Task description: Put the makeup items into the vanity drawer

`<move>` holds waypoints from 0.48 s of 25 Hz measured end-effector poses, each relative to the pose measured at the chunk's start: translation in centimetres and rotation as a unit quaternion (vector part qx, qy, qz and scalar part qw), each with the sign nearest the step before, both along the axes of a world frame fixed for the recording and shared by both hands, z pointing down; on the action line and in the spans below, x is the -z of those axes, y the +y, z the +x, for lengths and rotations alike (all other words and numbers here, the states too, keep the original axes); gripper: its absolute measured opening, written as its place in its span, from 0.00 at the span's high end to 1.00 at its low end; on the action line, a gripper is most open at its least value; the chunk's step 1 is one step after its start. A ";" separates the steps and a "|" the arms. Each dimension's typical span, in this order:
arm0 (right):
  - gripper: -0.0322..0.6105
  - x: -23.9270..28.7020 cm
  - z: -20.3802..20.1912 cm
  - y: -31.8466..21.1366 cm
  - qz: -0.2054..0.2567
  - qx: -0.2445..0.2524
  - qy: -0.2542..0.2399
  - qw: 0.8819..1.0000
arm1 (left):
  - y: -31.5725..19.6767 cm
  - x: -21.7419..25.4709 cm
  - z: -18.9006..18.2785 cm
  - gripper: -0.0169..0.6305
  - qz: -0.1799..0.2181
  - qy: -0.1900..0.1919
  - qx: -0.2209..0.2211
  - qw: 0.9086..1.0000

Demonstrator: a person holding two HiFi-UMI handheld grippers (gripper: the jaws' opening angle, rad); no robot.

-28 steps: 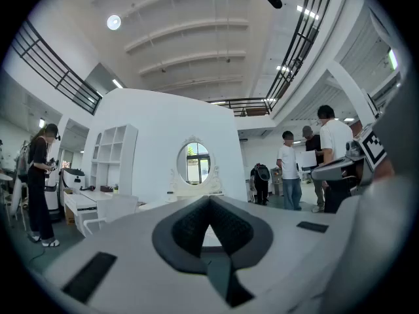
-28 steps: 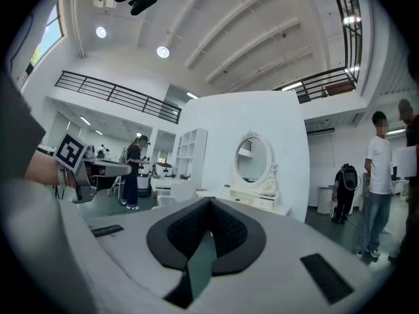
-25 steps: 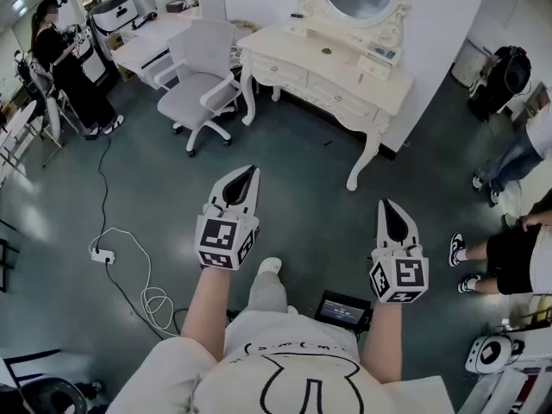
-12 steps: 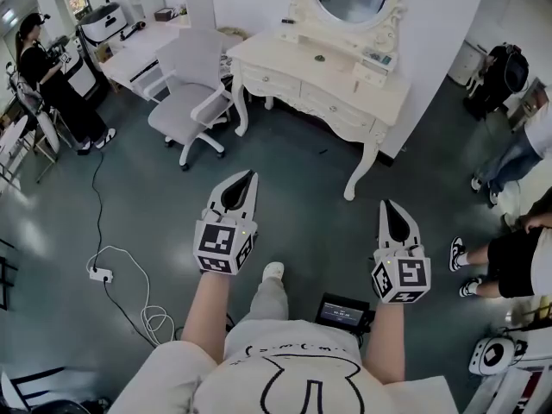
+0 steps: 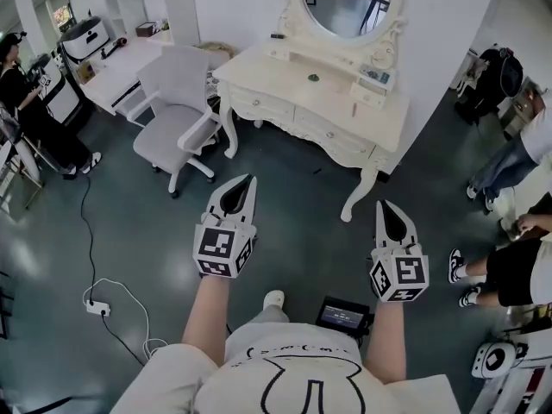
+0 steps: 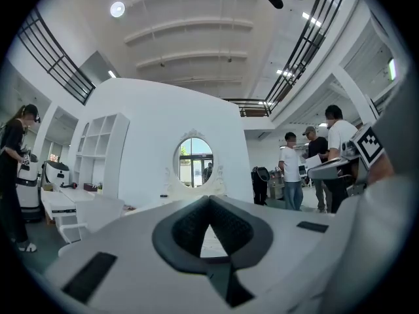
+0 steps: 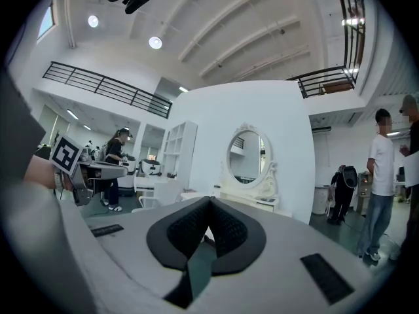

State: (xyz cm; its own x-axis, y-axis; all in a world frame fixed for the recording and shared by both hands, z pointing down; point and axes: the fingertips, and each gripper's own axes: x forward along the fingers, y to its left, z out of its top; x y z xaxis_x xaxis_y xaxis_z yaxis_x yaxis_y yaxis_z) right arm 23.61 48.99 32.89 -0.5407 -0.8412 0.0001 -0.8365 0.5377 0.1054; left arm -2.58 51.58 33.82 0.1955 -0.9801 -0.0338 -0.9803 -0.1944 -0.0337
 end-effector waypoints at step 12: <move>0.92 -0.5 -2.9 -7.2 -0.011 -0.042 -0.005 0.999 | -9.0 0.0 -3.5 0.95 0.000 0.002 -0.032 0.999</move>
State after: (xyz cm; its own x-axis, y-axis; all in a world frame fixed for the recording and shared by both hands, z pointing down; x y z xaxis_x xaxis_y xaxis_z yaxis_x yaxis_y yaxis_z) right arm 20.74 41.76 33.44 -0.4685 -0.8834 0.0139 -0.8796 0.4679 0.0855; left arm -6.07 42.56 33.87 0.2576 -0.9656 -0.0349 -0.9661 -0.2567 -0.0294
